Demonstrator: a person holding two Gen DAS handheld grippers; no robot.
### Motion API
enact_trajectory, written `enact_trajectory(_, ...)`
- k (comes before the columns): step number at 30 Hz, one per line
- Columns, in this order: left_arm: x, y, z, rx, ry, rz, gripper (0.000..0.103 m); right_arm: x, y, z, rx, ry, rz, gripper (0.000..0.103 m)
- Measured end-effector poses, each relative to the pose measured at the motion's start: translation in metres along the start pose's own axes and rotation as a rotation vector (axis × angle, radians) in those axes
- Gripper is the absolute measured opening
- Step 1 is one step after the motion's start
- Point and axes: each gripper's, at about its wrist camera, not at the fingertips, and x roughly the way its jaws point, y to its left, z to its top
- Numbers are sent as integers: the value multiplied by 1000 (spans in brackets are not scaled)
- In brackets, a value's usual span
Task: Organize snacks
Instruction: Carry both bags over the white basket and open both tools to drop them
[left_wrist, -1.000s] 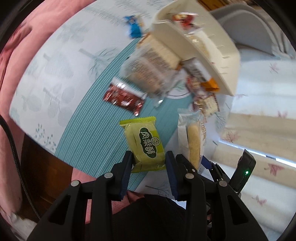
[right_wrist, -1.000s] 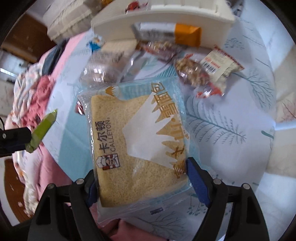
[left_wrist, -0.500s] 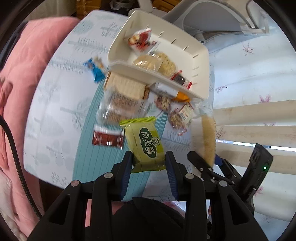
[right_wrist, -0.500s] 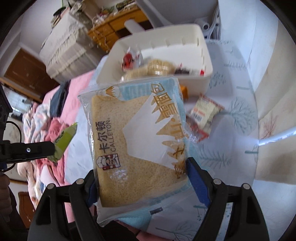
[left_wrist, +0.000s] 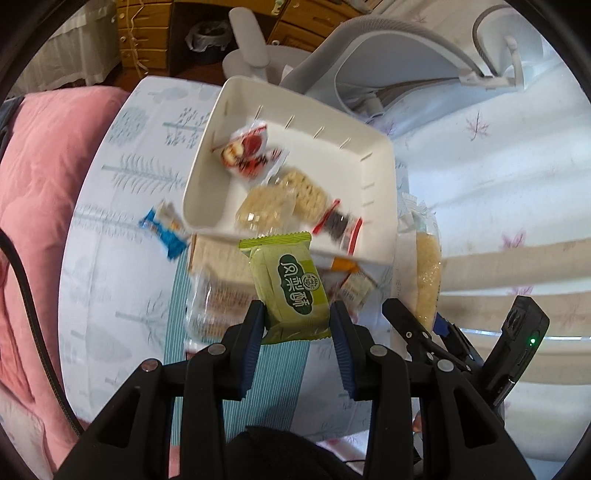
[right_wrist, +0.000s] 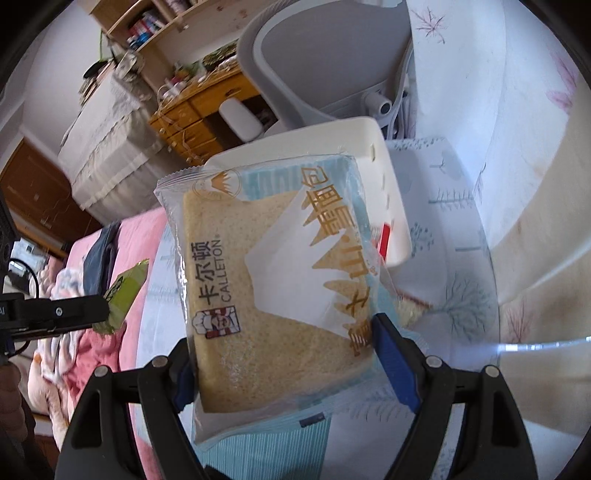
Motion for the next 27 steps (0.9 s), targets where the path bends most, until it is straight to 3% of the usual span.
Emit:
enact_trajectory(9,24,14,40,15,-30,-13,35,32,-6,31,32,-120,-70,82)
enact_trajectory(21,46,24,63,64,-125,-21,35,60,-20,53,65,-192,-72,85)
enact_trajectory(24,44,24,63,67,-156,-31,64,63,-18,57,58,-187,-78,86)
enact_trajectory(27,40,21,60,76,-166,-32,67,65,-19,58,75,-171,-64,88)
